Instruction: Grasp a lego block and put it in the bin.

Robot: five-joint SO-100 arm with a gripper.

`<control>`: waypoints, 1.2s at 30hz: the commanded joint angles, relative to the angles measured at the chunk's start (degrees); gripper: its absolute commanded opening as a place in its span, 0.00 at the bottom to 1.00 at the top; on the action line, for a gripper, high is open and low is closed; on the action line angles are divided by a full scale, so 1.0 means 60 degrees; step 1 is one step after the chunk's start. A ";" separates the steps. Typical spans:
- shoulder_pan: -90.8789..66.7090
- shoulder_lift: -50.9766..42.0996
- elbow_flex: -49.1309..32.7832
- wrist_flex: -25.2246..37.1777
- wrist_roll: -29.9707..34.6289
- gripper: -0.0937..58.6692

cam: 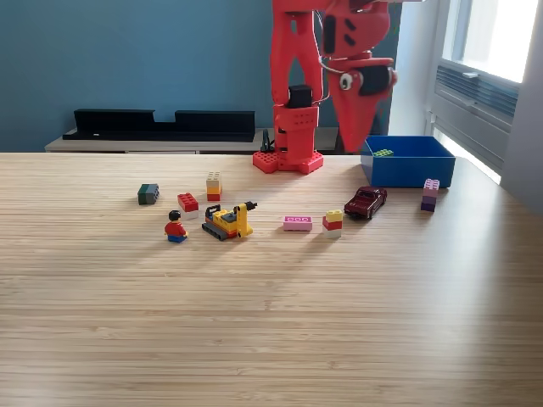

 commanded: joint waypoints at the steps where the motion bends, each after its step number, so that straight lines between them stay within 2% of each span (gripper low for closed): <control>1: 0.1260 0.0776 -0.0806 -0.0161 -0.0396 0.00; 15: 0.1758 0.0762 -0.0659 -0.0278 -0.0483 0.00; 26: 0.2637 0.0703 -0.0571 -0.0820 -0.0469 0.00; 36: 0.1787 0.0703 -0.0396 -0.0894 -0.0366 0.00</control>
